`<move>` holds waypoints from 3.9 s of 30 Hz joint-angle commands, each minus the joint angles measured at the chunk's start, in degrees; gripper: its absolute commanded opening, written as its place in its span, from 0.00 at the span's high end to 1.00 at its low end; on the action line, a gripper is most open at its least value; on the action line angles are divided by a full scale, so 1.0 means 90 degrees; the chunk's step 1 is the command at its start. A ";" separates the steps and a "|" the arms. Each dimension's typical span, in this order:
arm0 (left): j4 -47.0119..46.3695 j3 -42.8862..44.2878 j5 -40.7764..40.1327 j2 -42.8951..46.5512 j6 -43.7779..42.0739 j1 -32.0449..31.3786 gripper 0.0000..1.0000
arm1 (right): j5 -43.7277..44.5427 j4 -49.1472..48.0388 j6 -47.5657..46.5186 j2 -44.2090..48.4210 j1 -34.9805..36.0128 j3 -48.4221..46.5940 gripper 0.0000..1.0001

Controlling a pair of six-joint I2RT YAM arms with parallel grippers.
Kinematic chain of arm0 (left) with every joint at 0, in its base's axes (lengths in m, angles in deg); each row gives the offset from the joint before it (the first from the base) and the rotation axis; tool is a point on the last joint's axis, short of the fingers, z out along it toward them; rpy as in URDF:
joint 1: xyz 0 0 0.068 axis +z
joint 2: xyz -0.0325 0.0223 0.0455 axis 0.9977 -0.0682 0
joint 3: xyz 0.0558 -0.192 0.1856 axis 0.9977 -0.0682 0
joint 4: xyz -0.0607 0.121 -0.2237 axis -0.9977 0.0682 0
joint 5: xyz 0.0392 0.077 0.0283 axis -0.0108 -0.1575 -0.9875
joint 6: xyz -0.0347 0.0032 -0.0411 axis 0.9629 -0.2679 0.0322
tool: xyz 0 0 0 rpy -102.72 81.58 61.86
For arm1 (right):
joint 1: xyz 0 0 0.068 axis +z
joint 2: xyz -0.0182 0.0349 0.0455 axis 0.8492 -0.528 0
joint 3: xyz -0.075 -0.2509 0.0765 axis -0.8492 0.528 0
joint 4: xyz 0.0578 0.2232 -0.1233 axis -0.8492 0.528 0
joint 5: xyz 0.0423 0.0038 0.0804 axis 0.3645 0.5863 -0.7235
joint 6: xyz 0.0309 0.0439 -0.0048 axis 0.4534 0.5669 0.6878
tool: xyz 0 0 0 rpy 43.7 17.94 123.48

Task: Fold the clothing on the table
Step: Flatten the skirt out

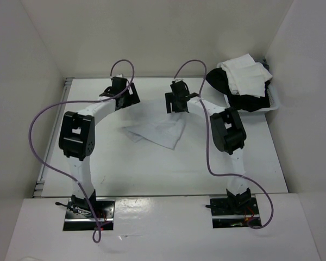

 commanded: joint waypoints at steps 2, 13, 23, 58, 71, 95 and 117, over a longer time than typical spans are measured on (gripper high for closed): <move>0.0084 -0.0921 -0.0244 0.2061 -0.0093 -0.0055 0.00 | 0.0095 0.0009 0.0027 0.2209 0.0528 0.1105 0.18; 0.0280 -0.3911 -0.0605 0.5572 0.0531 -0.1089 0.00 | 0.1462 0.0283 0.0662 0.4579 0.2939 0.3531 0.18; 0.0377 -0.5759 -0.1201 0.7583 0.1323 -0.1657 0.00 | 0.2371 0.0420 0.1170 0.3300 0.3790 0.4118 0.18; 0.0514 -0.6082 -0.1397 0.8161 0.1264 -0.1657 0.00 | 0.3181 -0.0294 0.0653 0.2216 0.3030 0.3444 0.44; 0.0456 -0.6209 -0.1456 0.8161 0.1206 -0.1657 0.00 | 0.2527 -0.0479 0.0467 0.1962 0.2853 0.3385 0.90; -0.0705 -0.6248 -0.1065 0.6122 0.0962 -0.1657 0.00 | 0.2195 0.0029 0.0711 0.4891 0.2853 0.4079 1.00; -0.0727 -0.5769 -0.1095 0.5300 0.1020 -0.2125 0.00 | 0.2224 0.0927 0.1737 0.5809 0.3351 0.4899 0.99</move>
